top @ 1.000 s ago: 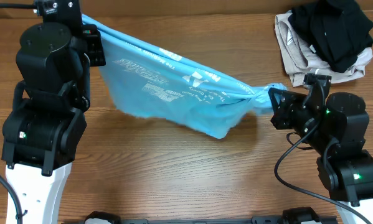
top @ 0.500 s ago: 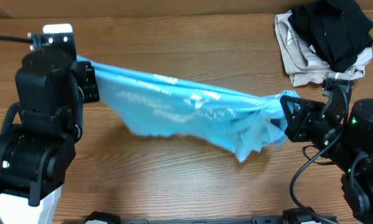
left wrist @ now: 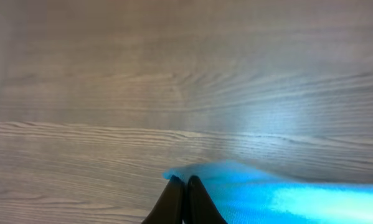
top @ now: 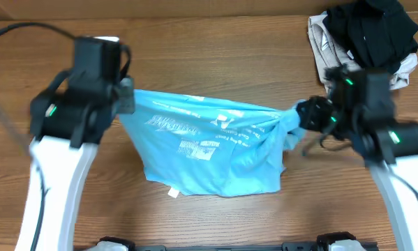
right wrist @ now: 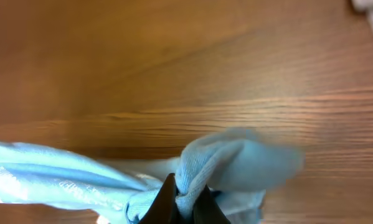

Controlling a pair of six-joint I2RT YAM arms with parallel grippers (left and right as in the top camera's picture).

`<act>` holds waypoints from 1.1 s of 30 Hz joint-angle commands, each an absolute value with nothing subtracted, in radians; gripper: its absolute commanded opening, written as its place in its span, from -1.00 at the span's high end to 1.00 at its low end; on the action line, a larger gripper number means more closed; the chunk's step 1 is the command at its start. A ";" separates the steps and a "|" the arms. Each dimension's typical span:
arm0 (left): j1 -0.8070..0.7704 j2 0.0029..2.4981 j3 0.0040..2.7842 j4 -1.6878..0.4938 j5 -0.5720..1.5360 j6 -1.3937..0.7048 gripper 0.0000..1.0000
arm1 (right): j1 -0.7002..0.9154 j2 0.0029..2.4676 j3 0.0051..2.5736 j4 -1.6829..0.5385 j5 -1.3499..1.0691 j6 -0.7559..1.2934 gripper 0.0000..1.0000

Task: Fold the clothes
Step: 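Stretch the T-shirt between both grippers and lay it flat on table, then release the T-shirt and pull both grippers back to the sides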

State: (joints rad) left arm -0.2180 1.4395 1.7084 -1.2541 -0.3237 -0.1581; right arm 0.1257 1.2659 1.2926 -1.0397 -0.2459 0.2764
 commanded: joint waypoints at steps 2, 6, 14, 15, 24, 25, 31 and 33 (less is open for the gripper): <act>-0.210 1.609 1.723 -1.198 -0.318 -0.172 0.92 | 0.121 1.468 1.312 -0.956 -0.226 0.253 0.92; -0.209 1.750 1.723 -1.063 -0.325 -0.126 0.92 | 0.121 1.617 1.312 -0.803 -0.226 0.253 0.92; -0.164 1.881 1.725 -0.780 -0.307 -0.101 0.47 | 0.121 1.678 1.325 -0.540 -0.229 0.253 0.83; -0.163 1.876 1.734 -0.777 -0.290 -0.101 0.31 | 0.121 1.675 1.336 -0.534 -0.229 0.251 0.76; -0.173 1.773 1.815 -0.982 -0.005 -0.081 -0.68 | 0.116 1.641 1.522 -0.737 -0.219 0.205 -1.00; -0.175 1.767 1.815 -1.026 0.031 -0.081 -0.71 | 0.112 1.637 1.539 -0.773 -0.218 0.205 -1.00; -0.192 1.777 1.788 -1.266 0.072 -0.067 -0.40 | 0.094 1.626 1.548 -0.885 -0.211 0.209 -1.00; -0.192 1.779 1.752 -1.291 0.072 -0.067 -0.36 | 0.094 1.627 1.543 -0.899 -0.195 0.209 -1.00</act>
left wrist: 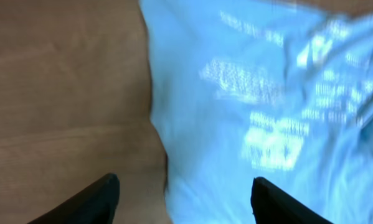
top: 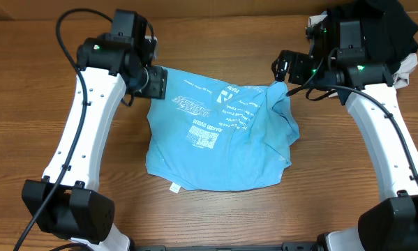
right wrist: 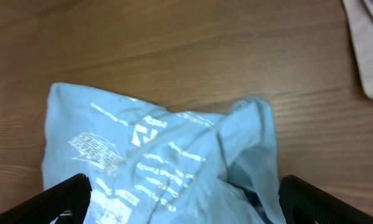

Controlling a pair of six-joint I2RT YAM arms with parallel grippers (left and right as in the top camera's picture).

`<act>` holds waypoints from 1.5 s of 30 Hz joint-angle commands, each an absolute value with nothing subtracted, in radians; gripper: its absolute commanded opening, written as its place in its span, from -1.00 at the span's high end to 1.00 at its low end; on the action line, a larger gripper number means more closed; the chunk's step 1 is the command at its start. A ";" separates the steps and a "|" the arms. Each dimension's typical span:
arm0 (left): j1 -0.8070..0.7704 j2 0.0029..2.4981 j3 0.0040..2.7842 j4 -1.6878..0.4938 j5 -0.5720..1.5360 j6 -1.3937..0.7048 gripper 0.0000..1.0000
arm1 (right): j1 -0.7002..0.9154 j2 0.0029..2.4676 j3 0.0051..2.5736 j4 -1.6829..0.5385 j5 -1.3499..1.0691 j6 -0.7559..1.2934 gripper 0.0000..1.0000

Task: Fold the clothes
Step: 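Release the T-shirt and pull both grippers back to the sides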

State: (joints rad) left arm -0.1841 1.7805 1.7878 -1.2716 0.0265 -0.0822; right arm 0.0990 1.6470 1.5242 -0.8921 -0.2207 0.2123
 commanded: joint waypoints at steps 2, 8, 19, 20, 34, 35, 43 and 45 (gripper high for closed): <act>-0.192 1.779 1.702 -1.289 0.080 -0.080 -0.36 | 0.094 1.628 1.539 -0.904 -0.192 0.209 -1.00; -0.197 1.779 1.507 -1.200 0.179 -0.093 -0.34 | 0.094 1.629 1.538 -0.910 -0.192 0.210 -1.00; -0.206 1.779 1.234 -0.892 0.184 -0.154 0.80 | 0.094 1.629 1.538 -0.909 -0.192 0.209 -1.00; -0.206 1.779 1.212 -0.863 0.184 -0.165 0.91 | 0.094 1.629 1.538 -0.907 -0.192 0.209 -1.00; -0.179 1.779 1.062 -0.682 -0.012 -0.256 0.91 | 0.094 1.630 1.538 -0.901 -0.192 0.209 -0.96; -0.168 1.779 1.062 -0.676 -0.017 -0.255 0.91 | 0.094 1.630 1.538 -0.901 -0.192 0.209 -0.96; -0.060 1.781 1.062 -0.628 0.052 -0.267 0.91 | 0.094 1.630 1.537 -0.903 -0.192 0.209 -0.96; -0.058 1.786 1.062 -0.614 0.088 -0.266 0.91 | 0.094 1.630 1.537 -0.904 -0.192 0.209 -0.96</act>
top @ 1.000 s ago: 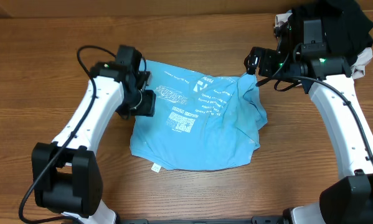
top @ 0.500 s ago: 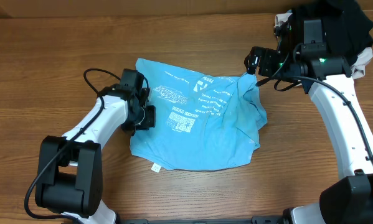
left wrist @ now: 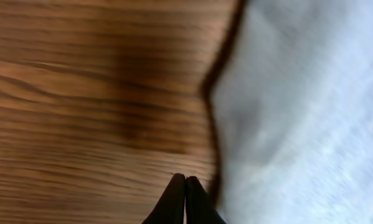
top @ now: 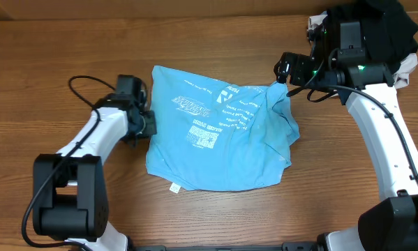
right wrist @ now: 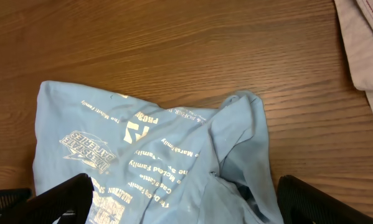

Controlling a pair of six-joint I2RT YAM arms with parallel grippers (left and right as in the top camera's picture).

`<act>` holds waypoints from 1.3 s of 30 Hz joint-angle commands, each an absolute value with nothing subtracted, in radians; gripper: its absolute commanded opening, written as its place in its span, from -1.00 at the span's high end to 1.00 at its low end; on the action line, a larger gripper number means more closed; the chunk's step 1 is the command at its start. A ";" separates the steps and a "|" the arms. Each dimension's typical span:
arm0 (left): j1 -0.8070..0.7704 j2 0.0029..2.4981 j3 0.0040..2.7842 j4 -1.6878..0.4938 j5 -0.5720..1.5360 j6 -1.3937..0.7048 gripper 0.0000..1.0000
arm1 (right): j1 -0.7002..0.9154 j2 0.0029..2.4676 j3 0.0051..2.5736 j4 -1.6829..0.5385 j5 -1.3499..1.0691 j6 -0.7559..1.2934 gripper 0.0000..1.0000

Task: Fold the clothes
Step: 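Release the T-shirt and pull both grippers back to the sides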

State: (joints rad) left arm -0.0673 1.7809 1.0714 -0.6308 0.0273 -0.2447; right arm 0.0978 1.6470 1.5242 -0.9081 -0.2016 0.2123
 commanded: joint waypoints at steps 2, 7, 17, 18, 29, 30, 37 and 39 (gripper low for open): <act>-0.060 1.795 1.062 -0.600 0.119 -0.266 0.92 | 0.094 1.630 1.537 -0.904 -0.192 0.208 -0.96; -0.060 1.827 1.062 -0.586 0.198 -0.255 0.78 | 0.094 1.630 1.537 -0.904 -0.192 0.208 -0.96; -0.062 1.831 1.062 -0.592 0.234 -0.202 0.53 | 0.094 1.630 1.537 -0.901 -0.192 0.208 -0.96; -0.062 1.835 1.062 -0.593 0.237 -0.202 0.56 | 0.094 1.630 1.537 -0.900 -0.192 0.208 -0.96; -0.062 1.913 1.063 -0.584 0.194 -0.202 0.92 | 0.094 1.630 1.537 -0.901 -0.176 0.208 -0.96; -0.057 1.913 1.065 -0.577 0.155 -0.202 0.92 | 0.094 1.630 1.537 -0.901 -0.173 0.208 -0.96; 0.042 1.913 1.155 -0.560 -0.194 -0.225 0.92 | 0.094 1.631 1.536 -0.901 -0.173 0.208 -0.96; 0.083 1.913 1.190 -0.523 -0.276 -0.224 0.92 | 0.094 1.632 1.528 -0.900 -0.173 0.209 -0.96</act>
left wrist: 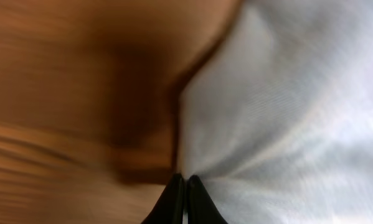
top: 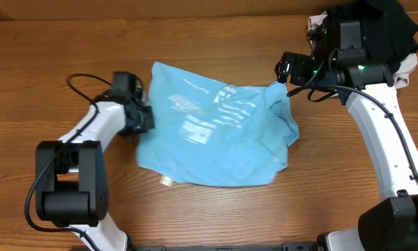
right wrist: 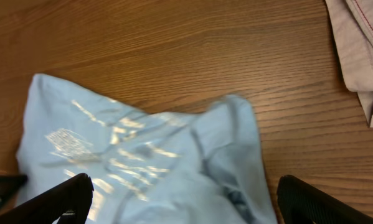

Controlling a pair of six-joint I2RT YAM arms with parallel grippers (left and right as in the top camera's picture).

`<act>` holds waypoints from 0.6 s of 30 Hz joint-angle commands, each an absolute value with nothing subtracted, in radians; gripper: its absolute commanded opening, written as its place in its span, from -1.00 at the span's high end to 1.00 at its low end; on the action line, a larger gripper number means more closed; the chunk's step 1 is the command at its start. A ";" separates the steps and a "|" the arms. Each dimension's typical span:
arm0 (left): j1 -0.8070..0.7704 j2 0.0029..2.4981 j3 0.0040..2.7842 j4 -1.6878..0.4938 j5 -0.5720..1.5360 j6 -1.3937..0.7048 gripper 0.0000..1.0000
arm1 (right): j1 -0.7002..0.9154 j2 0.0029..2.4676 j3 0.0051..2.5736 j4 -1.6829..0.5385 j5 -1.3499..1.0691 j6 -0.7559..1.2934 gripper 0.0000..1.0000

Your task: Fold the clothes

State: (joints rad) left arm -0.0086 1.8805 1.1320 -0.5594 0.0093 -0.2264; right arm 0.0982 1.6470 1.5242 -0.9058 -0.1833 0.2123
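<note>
A light blue T-shirt (top: 215, 129) with white print lies spread on the wooden table, its right side bunched and rumpled. My left gripper (top: 142, 117) is low at the shirt's left edge and shut on that edge (left wrist: 184, 184); in the left wrist view pale cloth (left wrist: 286, 112) fills the right half. My right gripper (top: 283, 69) hovers open above the shirt's far right corner, and in the right wrist view its fingers (right wrist: 60, 198) stand wide apart over the cloth (right wrist: 142, 149).
A pile of black and beige clothes (top: 366, 35) sits at the far right corner, behind the right arm. Its beige edge (right wrist: 360, 50) shows in the right wrist view. The left arm's cable (top: 83, 80) loops over the table at the left.
The shirt's left side and lower left corner have shifted a little to the left and away, with my left gripper shut on the edge. The print looks blurred. The right arm is unchanged.
First both grippers were shut on the shirt's two ends, holding it stretched between them. Then both were open above the shirt lying flat. After that my left gripper was down at the left edge, shut, and now that edge has moved left with it.
</note>
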 commanded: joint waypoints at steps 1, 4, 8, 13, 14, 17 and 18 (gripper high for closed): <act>0.101 1.913 1.206 -0.501 -0.311 -0.221 0.92 | 0.094 1.633 1.524 -0.900 -0.173 0.209 -0.96; 0.157 1.913 1.253 -0.415 -0.377 -0.193 0.92 | 0.094 1.634 1.496 -0.895 -0.174 0.209 -0.96; 0.216 1.913 1.292 -0.273 -0.373 -0.194 0.68 | 0.094 1.645 1.462 -0.896 -0.174 0.210 -0.96; 0.227 1.913 1.398 -0.279 -0.346 -0.163 -0.09 | 0.095 1.651 1.403 -0.882 -0.216 0.218 -0.96; 0.221 1.913 1.430 -0.314 -0.321 -0.149 -0.30 | 0.096 1.652 1.392 -0.880 -0.226 0.217 -0.96; 0.189 1.913 1.538 -0.475 -0.206 -0.122 -0.68 | 0.098 1.652 1.353 -0.879 -0.239 0.216 -0.96; 0.175 1.913 1.574 -0.538 -0.156 -0.123 -0.71 | 0.098 1.652 1.338 -0.879 -0.239 0.216 -0.96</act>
State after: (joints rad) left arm 0.2180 1.9137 1.4708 -0.4610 -0.2829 -0.1566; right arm 0.0982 1.6482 1.3724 -0.8837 -0.2142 0.2131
